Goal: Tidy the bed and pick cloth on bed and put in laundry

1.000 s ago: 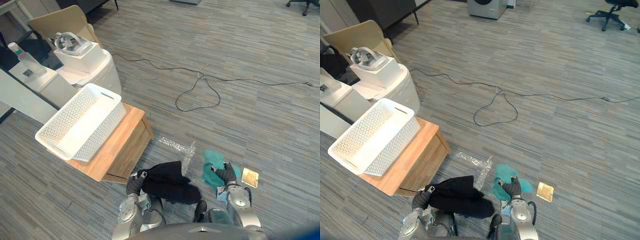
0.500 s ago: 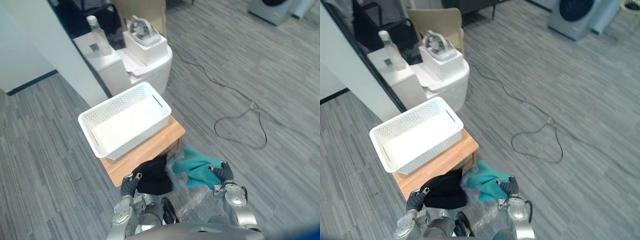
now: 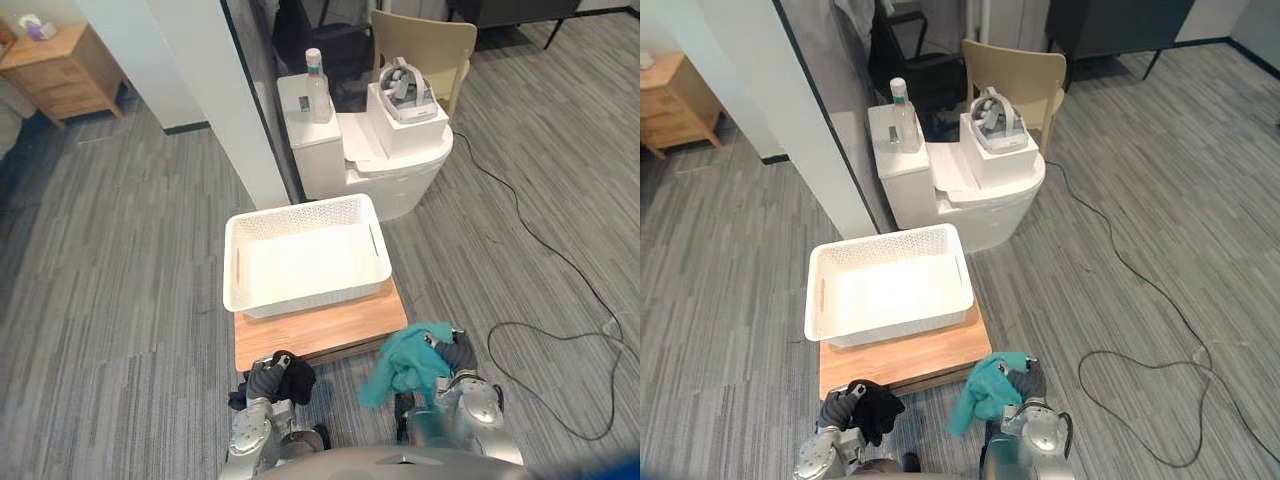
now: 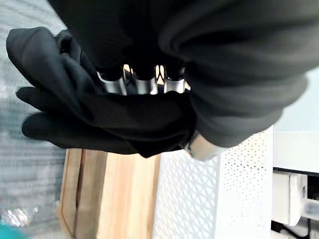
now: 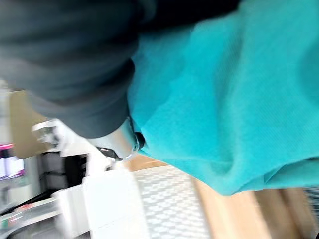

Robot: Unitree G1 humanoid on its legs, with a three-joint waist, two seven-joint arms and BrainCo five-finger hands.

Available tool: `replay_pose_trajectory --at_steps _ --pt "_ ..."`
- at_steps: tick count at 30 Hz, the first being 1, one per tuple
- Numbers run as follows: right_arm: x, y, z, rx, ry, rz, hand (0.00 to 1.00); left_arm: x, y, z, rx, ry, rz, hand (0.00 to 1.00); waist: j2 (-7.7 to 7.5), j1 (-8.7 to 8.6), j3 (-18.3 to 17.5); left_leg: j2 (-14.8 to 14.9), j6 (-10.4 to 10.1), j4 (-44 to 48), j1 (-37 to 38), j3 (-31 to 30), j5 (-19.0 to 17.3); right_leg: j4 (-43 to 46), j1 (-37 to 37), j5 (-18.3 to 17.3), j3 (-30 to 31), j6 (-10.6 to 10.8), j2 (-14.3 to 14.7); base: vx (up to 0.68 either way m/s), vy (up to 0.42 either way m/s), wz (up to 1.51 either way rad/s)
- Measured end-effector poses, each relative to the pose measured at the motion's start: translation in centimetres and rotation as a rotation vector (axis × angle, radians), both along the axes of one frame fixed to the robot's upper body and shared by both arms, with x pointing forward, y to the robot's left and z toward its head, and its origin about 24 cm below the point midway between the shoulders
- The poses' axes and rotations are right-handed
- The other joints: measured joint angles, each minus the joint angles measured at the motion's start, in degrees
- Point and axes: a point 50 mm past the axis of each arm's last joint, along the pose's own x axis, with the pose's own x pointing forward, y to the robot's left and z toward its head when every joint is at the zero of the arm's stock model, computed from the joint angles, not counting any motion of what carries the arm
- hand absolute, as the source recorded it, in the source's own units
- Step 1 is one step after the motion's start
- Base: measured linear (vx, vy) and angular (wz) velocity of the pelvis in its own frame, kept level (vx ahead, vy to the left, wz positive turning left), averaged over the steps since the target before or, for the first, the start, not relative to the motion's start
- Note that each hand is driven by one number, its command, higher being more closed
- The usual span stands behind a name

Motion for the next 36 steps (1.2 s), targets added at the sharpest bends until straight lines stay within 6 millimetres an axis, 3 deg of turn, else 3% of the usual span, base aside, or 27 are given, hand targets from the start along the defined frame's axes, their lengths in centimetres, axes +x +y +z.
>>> replay_pose_trajectory --at_steps 2,4,5,6,9,10,13,15,17,19,22,27,36 --pt "0.2 -0.1 1.1 0.004 -0.054 -0.006 1.00 0.1 0.1 0.0 0.001 -0.002 0.002 1.00 -0.74 0.15 0.4 0.3 0.1 1.9 -0.6 0.7 -0.8 -0.9 1.4 -0.7 -1.1 -0.4 -0.4 -0.01 -0.007 0.50" --pt "0.9 -0.9 2.9 -0.006 -0.145 -0.032 1.00 0.6 0.0 0.3 0.001 -0.018 0.001 1.00 -1.29 0.01 0.6 2.6 1.3 7.6 -3.6 8.8 -4.0 -1.0 1.7 -1.2 -3.2 -0.8 -1.6 -0.03 0.082 0.54" --pt "1.5 -1.4 4.1 -0.026 -0.199 -0.042 1.00 0.6 0.0 0.2 -0.007 -0.018 0.007 1.00 -1.36 -0.07 0.6 4.1 1.0 9.1 -3.8 13.7 -4.6 -0.2 1.4 -1.6 -3.4 -0.1 -2.3 0.04 0.178 0.23" --pt "2.3 -2.1 5.7 -0.065 -0.272 -0.037 1.00 0.4 -0.1 0.2 -0.016 -0.013 0.013 1.00 -1.46 0.01 0.4 3.3 0.1 9.2 -3.9 14.7 -3.9 0.8 0.9 -1.1 -3.3 1.2 -3.4 0.05 0.158 0.16" --pt "3.4 -2.4 9.0 -0.084 -0.416 -0.045 1.00 -0.1 0.2 0.0 -0.006 0.002 0.013 1.00 -1.95 -0.25 -0.2 1.6 0.2 8.7 -3.8 15.0 -3.6 -0.1 1.0 -0.4 -3.4 2.6 -5.0 0.11 0.171 0.10" --pt "4.0 -2.8 10.8 -0.118 -0.500 -0.052 1.00 -0.1 0.2 0.0 -0.004 0.000 0.012 1.00 -2.23 -0.29 -0.5 0.7 0.3 8.1 -3.7 15.3 -3.2 -1.1 1.3 0.2 -3.6 3.3 -5.7 0.08 0.090 0.09" --pt "5.3 -4.3 14.5 -0.201 -0.649 -0.074 1.00 -0.4 0.0 -0.1 -0.010 0.006 0.005 1.00 -2.35 -0.44 -0.9 -0.6 0.1 5.7 -1.0 15.6 -2.2 -3.1 4.6 1.0 -4.9 3.7 -6.7 0.10 0.087 0.20" --pt "6.9 -4.7 17.3 -0.262 -0.757 -0.053 1.00 -1.2 0.0 -0.4 -0.015 0.029 0.008 1.00 -2.57 -0.44 -2.9 -1.0 0.0 4.3 0.3 15.6 -2.2 -3.7 6.0 1.1 -5.3 4.0 -6.8 0.08 0.059 0.04" --pt "7.8 -4.6 19.3 -0.290 -0.838 -0.030 1.00 -1.5 0.2 -0.5 -0.010 0.038 0.010 1.00 -2.80 -0.42 -3.8 -1.2 -0.2 3.7 1.0 15.7 -2.1 -4.5 6.5 1.6 -5.6 4.2 -6.8 0.07 0.028 0.03" --pt "9.5 -3.9 23.3 -0.329 -0.986 0.010 1.00 -1.7 0.3 -0.7 -0.007 0.050 0.010 1.00 -2.91 -0.26 -3.9 -1.2 -1.1 3.7 2.3 15.9 -1.5 -6.0 8.6 3.6 -5.9 4.1 -6.7 0.05 0.058 0.02" --pt "10.7 -2.7 26.2 -0.347 -1.101 0.052 1.00 -1.7 0.5 -0.8 -0.006 0.053 0.015 1.00 -3.31 -0.22 -4.4 -1.3 -1.0 3.5 2.5 16.0 -0.7 -7.1 9.4 5.4 -6.4 3.9 -6.7 -0.01 0.050 0.08" --pt "12.6 -1.1 28.5 -0.363 -1.151 0.112 1.00 -1.8 0.9 -1.3 -0.005 0.077 0.023 1.00 -4.15 0.78 -4.9 -1.8 -0.8 3.0 2.5 16.8 -0.5 -8.7 10.1 7.1 -6.4 5.0 -7.0 -0.03 0.030 0.06" --pt "14.0 1.5 29.0 -0.351 -1.149 0.212 1.00 -1.5 1.3 -1.3 -0.021 0.072 0.046 1.00 -4.19 1.23 -4.9 -2.1 -0.8 3.1 2.3 16.8 -0.5 -9.9 11.3 9.0 -8.0 5.3 -7.3 0.00 -0.005 0.09"
